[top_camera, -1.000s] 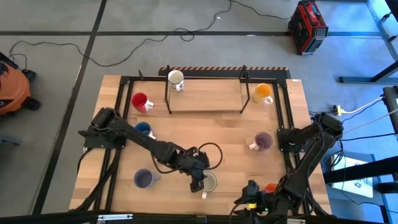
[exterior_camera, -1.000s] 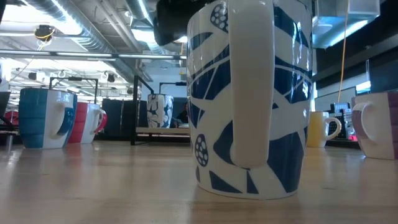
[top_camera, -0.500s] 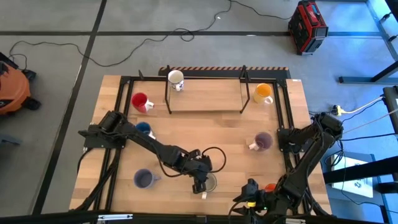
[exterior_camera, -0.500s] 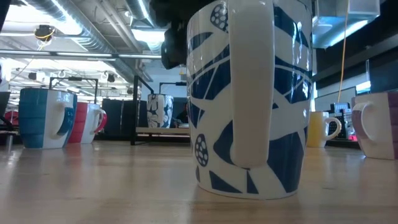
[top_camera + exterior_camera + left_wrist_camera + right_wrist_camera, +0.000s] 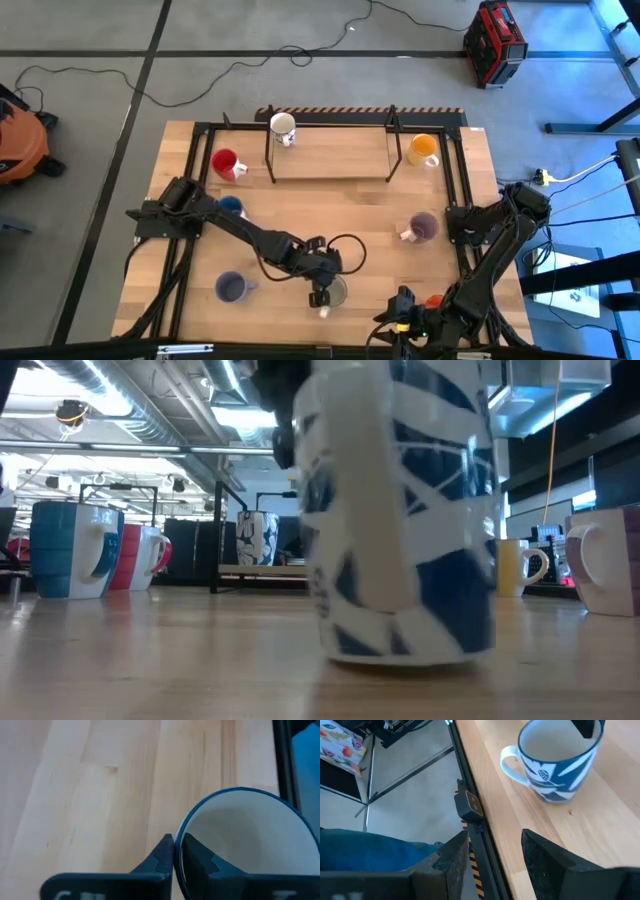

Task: Place coffee mugs
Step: Put the blue patterned mug on the shelf

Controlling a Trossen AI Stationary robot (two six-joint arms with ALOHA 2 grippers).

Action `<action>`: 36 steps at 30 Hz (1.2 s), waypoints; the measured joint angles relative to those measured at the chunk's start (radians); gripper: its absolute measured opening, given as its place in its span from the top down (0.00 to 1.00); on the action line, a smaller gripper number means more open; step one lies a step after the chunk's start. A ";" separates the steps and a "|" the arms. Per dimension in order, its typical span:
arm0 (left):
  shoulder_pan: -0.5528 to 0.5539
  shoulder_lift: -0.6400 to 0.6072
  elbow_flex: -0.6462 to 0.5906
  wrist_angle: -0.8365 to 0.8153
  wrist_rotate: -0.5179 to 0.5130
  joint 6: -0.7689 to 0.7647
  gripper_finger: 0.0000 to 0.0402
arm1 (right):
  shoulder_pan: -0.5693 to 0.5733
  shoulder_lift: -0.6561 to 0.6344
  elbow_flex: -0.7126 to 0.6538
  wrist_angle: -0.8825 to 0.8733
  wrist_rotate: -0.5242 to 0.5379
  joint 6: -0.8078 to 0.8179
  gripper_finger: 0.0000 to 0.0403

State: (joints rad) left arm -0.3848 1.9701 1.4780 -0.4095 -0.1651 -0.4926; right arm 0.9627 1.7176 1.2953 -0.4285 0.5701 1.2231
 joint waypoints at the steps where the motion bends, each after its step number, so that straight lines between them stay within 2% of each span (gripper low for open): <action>1: 0.005 0.000 0.000 -0.001 -0.003 -0.004 0.96 | 0.000 0.000 0.000 -0.006 0.007 -0.001 0.57; 7: 0.066 -0.006 -0.002 -0.020 -0.058 -0.056 0.96 | 0.000 0.011 0.000 -0.017 0.080 -0.001 0.57; 18: 0.194 -0.009 -0.002 -0.056 -0.079 -0.126 0.95 | -0.002 0.083 0.000 -0.041 0.166 0.023 0.57; 31: 0.208 -0.009 -0.001 -0.067 -0.056 -0.100 0.81 | -0.001 0.100 -0.001 -0.075 0.143 0.022 0.57; 36: 0.213 -0.036 -0.001 -0.074 -0.015 -0.099 0.74 | -0.001 0.100 -0.001 -0.095 0.134 0.023 0.57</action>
State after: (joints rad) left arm -0.1715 1.9341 1.4769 -0.4840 -0.1797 -0.5919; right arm 0.9615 1.8172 1.2941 -0.5230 0.7044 1.2461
